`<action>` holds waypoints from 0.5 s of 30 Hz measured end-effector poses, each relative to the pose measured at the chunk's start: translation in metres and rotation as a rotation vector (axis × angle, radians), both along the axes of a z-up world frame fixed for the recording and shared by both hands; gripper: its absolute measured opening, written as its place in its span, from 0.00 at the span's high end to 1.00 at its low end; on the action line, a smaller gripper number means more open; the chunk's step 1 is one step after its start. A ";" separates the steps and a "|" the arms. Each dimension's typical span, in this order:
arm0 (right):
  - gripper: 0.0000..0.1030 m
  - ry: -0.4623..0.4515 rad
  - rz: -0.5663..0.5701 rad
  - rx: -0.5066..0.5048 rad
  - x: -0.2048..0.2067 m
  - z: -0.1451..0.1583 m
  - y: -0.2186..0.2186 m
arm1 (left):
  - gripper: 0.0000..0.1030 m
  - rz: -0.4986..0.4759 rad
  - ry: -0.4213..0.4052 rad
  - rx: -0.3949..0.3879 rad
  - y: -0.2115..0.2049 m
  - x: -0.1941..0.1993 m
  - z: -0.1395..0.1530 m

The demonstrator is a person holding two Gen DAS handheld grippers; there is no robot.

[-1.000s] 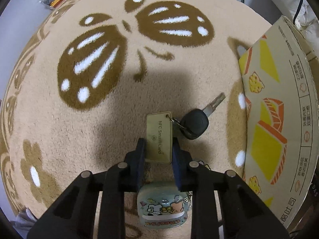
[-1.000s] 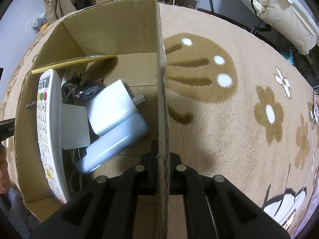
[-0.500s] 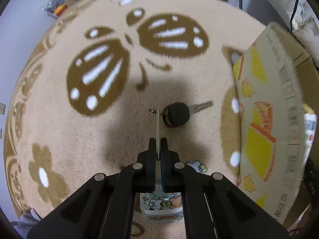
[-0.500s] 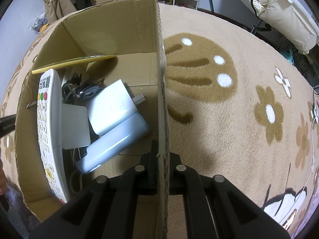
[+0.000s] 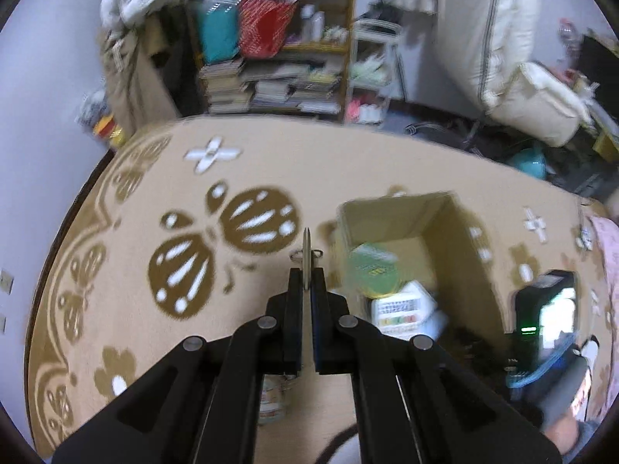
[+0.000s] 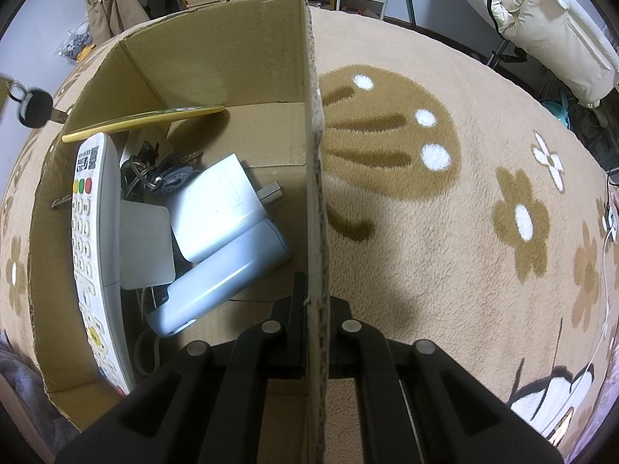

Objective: Organize rigid objects
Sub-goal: 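Lift the key with the left tool and carry it over the box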

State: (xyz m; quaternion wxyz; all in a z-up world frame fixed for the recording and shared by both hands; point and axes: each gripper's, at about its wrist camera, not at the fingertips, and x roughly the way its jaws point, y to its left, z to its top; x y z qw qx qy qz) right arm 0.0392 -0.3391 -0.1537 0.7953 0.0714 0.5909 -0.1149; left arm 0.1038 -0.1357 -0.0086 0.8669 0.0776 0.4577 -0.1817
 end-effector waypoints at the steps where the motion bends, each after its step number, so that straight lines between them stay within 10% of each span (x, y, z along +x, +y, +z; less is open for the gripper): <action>1: 0.95 0.000 0.000 0.000 0.000 0.000 0.000 | 0.97 -0.022 -0.006 -0.013 -0.006 -0.004 0.005; 15: 0.95 0.000 0.001 0.000 0.000 0.000 0.000 | 0.97 -0.175 0.056 -0.069 -0.073 -0.024 -0.003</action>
